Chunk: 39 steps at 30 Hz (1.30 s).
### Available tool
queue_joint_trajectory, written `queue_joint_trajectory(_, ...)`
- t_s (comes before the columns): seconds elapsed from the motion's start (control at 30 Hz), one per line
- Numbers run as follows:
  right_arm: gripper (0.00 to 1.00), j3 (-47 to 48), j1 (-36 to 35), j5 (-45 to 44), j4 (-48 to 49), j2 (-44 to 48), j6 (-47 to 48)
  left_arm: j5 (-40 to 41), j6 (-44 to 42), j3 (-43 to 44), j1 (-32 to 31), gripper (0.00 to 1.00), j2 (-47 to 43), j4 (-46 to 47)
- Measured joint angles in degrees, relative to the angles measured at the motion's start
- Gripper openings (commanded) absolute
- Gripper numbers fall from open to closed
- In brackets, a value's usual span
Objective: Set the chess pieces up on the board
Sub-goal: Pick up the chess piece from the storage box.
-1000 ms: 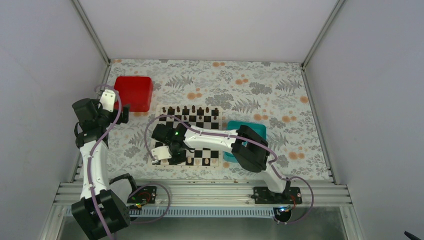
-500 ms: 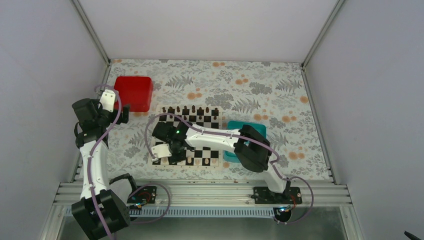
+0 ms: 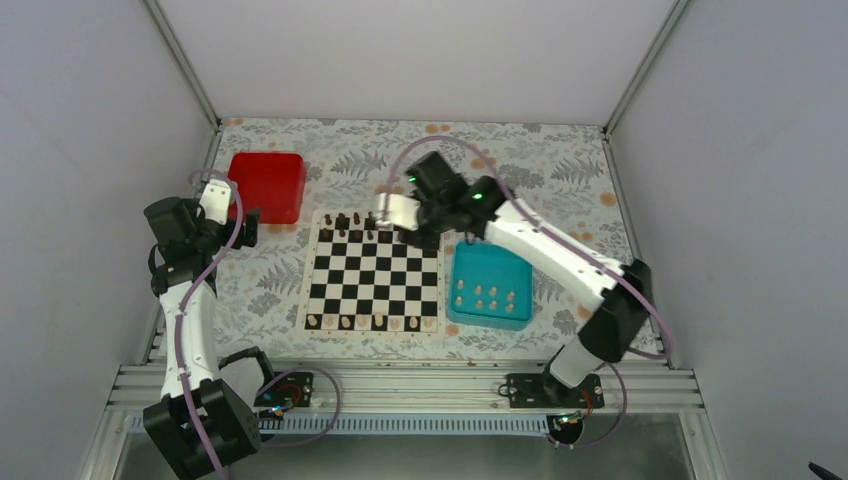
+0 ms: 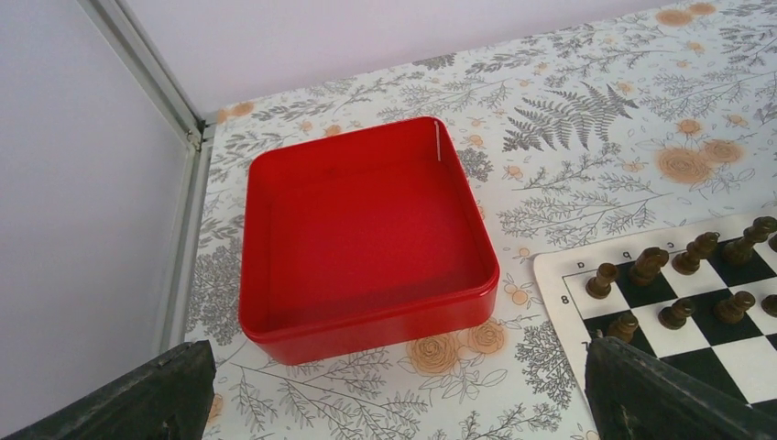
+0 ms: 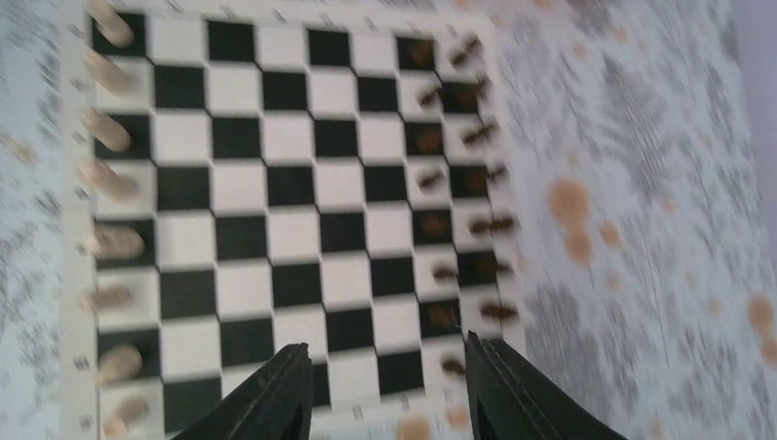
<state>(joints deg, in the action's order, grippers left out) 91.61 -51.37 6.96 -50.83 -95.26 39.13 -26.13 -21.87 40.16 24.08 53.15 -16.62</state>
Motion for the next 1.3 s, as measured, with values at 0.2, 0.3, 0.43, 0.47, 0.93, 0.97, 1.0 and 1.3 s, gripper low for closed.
queue_joint_trajectory(0.2, 0.42, -11.76, 10.4, 0.02, -0.02, 8.13, 1.42, -0.42, 0.0, 0.0, 0.09, 1.0, 0.0, -0.87)
queue_joint_trajectory(0.3, 0.41, -17.57, 12.59, 0.33, 0.72, 7.98, 1.86, -0.59, 0.0, 0.0, 0.09, 1.0, 0.0, -1.14)
queue_joint_trajectory(0.43, 0.39, -23.08, 13.22, 0.68, 1.68, 7.04, 1.99, -0.68, 0.0, 0.0, 0.11, 1.0, 0.0, -1.22)
queue_joint_trajectory(0.47, 0.39, -23.74, 13.27, 0.81, 1.9, 6.82, 2.01, -0.68, 0.0, 0.0, 0.11, 1.0, 0.0, -1.22)
queue_joint_trajectory(0.93, 0.39, -30.45, 18.56, 1.75, 5.07, 4.83, 3.15, -0.72, 0.0, 0.0, 0.33, 1.0, 0.0, -1.27)
queue_joint_trajectory(0.97, 0.38, -30.73, 18.88, 1.88, 5.03, 4.63, 3.26, -0.72, -0.02, 0.0, 0.37, 1.0, 0.0, -1.27)
queue_joint_trajectory(1.0, 0.38, -30.91, 19.06, 2.01, 5.14, 4.5, 3.3, -0.76, -0.02, 0.0, 0.44, 1.0, 0.0, -1.27)
queue_joint_trajectory(1.3, 0.39, -33.62, 20.04, 3.5, 7.52, 2.12, 3.89, -0.96, -0.02, 0.0, 0.59, 1.0, 0.0, -1.27)
